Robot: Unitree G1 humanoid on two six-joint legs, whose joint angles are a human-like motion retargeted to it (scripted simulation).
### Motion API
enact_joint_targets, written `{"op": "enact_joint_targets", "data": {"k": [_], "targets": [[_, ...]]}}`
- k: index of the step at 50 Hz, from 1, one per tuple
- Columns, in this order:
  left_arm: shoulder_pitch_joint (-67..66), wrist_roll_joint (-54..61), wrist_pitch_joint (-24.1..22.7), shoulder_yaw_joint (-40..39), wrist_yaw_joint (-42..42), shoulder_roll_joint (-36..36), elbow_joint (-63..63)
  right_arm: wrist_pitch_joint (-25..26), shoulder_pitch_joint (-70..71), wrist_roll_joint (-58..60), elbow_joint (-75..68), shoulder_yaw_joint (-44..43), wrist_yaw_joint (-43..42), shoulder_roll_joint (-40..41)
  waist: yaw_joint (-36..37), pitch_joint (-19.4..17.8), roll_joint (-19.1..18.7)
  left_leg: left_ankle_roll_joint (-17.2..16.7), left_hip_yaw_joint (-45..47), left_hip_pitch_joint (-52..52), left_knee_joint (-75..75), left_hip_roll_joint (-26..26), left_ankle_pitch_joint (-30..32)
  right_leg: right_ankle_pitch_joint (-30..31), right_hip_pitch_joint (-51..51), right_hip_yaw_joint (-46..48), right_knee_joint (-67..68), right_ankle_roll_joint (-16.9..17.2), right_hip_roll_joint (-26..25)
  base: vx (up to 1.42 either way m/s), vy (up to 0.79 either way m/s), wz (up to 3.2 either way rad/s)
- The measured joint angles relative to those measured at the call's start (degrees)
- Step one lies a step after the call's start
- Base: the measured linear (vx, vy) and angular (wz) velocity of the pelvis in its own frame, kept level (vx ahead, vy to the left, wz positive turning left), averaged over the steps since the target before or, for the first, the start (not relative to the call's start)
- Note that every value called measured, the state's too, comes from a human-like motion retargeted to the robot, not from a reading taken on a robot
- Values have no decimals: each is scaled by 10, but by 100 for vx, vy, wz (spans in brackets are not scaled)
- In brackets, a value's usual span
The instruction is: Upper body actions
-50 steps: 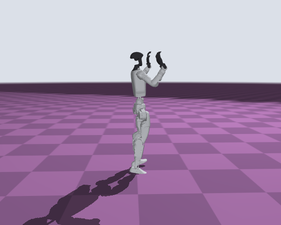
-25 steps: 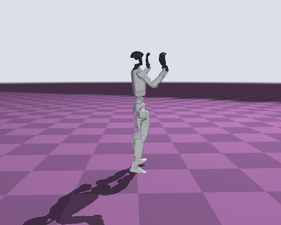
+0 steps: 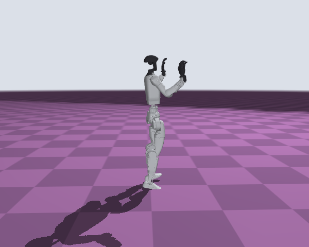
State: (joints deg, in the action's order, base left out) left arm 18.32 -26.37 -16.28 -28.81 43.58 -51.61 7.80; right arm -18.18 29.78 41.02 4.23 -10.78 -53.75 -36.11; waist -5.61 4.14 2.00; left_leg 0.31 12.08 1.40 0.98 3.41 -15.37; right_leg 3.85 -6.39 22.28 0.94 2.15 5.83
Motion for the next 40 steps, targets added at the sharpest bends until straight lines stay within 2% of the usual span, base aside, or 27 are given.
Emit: {"op": "enact_joint_targets", "data": {"k": [5,8,13,15,17,20,23,25,28,32,35,40], "targets": [[-52,107,29,-34,-73,82,-101,13,-82,-119,-122,-40,74,104,1,-10,2,0,2,2,0,0,1,1,-2,-2,0,-1,0,0,0,0],[-89,195,53,-60,-161,147,-152,-9,-142,-184,-192,-53,119,152,4,-20,2,0,3,5,-1,-1,2,1,-3,-4,-1,-2,-1,0,0,0],[-166,255,89,-90,-266,242,-238,-14,-229,-205,-349,-57,188,205,1,-35,1,0,7,7,-2,-1,2,2,-4,-8,-1,-3,-1,0,0,0],[-192,266,97,-87,-283,279,-291,16,-254,-182,-429,-59,215,223,0,-40,1,0,8,7,-2,-2,3,2,-4,-9,-1,-3,-2,0,0,0],[-210,280,105,-78,-314,322,-366,78,-272,-166,-529,-68,233,244,0,-45,0,-1,9,8,-2,-2,3,3,-4,-10,-1,-4,-2,0,0,0],[-237,299,140,-60,-409,355,-484,151,-277,-161,-689,-87,279,263,-1,-50,-4,-1,12,8,-3,-3,3,3,-3,-13,-1,-4,-3,0,0,0],[-258,255,206,-33,-519,375,-625,196,-278,-146,-886,-107,406,263,-2,-51,-9,-1,14,7,-3,-5,2,3,-1,-15,-1,-3,-4,0,0,0],[-267,210,226,-11,-562,380,-706,226,-284,-142,-975,-115,486,265,-2,-53,-12,-1,14,6,-4,-5,2,3,0,-16,-1,-3,-4,0,0,0],[-272,130,243,40,-608,382,-834,250,-323,-195,-1016,-134,566,293,-3,-58,-11,-1,12,5,-3,-3,2,1,-1,-13,-2,-2,-1,0,0,0],[-292,50,253,78,-642,405,-926,240,-358,-301,-1016,-161,562,334,-11,-58,-7,-2,9,3,-3,-2,2,0,0,-12,-1,0,1,5,-6,3],[-322,54,244,92,-652,433,-955,235,-362,-363,-1016,-182,572,338,-18,-58,-7,-3,11,4,-3,-5,0,1,2,-20,0,0,-2,6,-2,-21],[-349,70,225,84,-664,467,-949,246,-317,-409,-1016,-233,582,278,-22,-68,-3,1,10,8,-4,-6,-2,3,1,-23,0,1,-7,0,1,-8]]}}
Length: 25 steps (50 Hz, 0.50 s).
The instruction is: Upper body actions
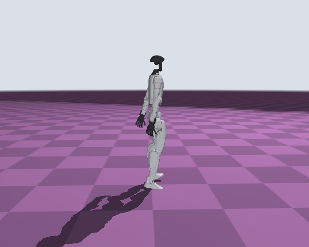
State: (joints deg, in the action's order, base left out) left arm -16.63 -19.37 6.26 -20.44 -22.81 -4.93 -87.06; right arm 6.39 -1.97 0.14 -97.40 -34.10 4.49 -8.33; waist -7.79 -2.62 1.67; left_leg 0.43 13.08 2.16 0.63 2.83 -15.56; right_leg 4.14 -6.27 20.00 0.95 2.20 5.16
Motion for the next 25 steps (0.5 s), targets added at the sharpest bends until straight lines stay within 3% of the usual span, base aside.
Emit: {"op": "enact_joint_targets", "data": {"k": [5,8,12,15,17,22,25], "targets": [[-2,-30,-24,20,-17,-24,29,9,81,-4,28,-146,-8,-86,24,-6,24,-3,5,-4,2,1,4,2,-1,-2,0,1,9,0,-1,-1],[1,-61,-43,56,-8,-56,59,4,134,-71,115,-264,-14,-187,51,10,37,3,4,-26,7,8,8,1,5,4,-3,4,15,6,-6,14],[5,-97,-52,87,6,-82,79,-30,207,-218,235,-305,-145,-327,100,34,47,16,20,-62,18,17,13,2,20,-9,-4,5,18,5,-5,-10],[11,-108,-47,99,2,-94,75,-75,295,-266,356,-235,-256,-440,106,50,56,17,4,-67,18,29,11,-1,22,7,-4,6,24,2,-6,44],[15,-104,-42,95,0,-94,68,-76,350,-237,435,-151,-294,-492,107,51,59,18,3,-64,18,32,10,-2,18,11,-4,6,26,-1,-5,10],[27,-99,-25,88,28,-94,54,-44,483,-47,621,77,-442,-619,108,48,68,16,8,-54,15,35,11,-3,9,11,-5,6,30,-4,-6,5],[33,-98,-28,91,42,-95,52,-27,568,102,730,206,-548,-669,66,54,74,6,-32,-36,4,40,7,-9,0,52,-5,9,35,-4,-4,90]]}}
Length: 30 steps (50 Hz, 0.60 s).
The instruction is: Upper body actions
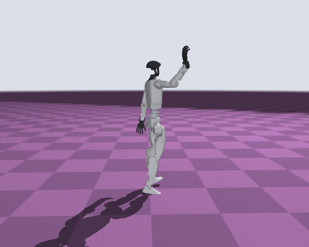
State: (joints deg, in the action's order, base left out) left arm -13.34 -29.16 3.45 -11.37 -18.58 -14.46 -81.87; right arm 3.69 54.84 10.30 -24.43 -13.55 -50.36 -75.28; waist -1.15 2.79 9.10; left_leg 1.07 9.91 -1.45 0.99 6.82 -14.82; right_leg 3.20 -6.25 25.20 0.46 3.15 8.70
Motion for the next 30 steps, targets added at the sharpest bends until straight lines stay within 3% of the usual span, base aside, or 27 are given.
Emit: {"op": "enact_joint_targets", "data": {"k": [3,7,12,15,18,21,26,30], "targets": [[5,3,6,-6,8,1,2,4,101,139,119,142,-40,-37,18,0,5,6,21,-5,3,-2,3,1,4,-24,1,-3,-6,-1,-2,-41],[10,0,13,-12,33,-2,11,13,251,278,298,343,5,-83,3,7,21,-5,5,5,-3,-5,0,-3,5,-15,3,-3,-3,0,-3,14],[10,5,3,-26,39,10,18,27,651,406,457,797,18,-45,11,6,18,4,26,6,-2,-5,2,-3,6,-45,6,-6,-13,-1,-7,-30],[10,-4,1,-19,48,21,21,4,704,438,474,854,-52,-34,8,7,9,5,27,7,-4,-6,1,-4,9,-47,7,-6,-16,0,0,0],[16,-8,-1,-6,50,39,15,1,689,377,399,832,-114,-69,-2,8,-10,3,16,13,-12,-6,-3,-4,13,-37,7,-4,-16,-1,2,17],[18,4,3,-2,53,62,4,16,609,279,246,740,-120,-93,-16,12,-29,-1,10,14,-15,-8,-6,-4,18,-28,7,-3,-14,0,1,8],[7,28,8,-30,58,71,-2,50,296,108,-59,344,-54,-16,-42,27,-31,-5,13,12,-16,-9,-11,-1,27,-27,7,-2,-10,-1,3,-16],[1,22,12,-33,63,67,19,51,171,-134,-262,75,63,60,-16,37,-20,-11,33,-3,-9,-14,-14,4,44,-49,8,-1,-7,0,-1,-56]]}}
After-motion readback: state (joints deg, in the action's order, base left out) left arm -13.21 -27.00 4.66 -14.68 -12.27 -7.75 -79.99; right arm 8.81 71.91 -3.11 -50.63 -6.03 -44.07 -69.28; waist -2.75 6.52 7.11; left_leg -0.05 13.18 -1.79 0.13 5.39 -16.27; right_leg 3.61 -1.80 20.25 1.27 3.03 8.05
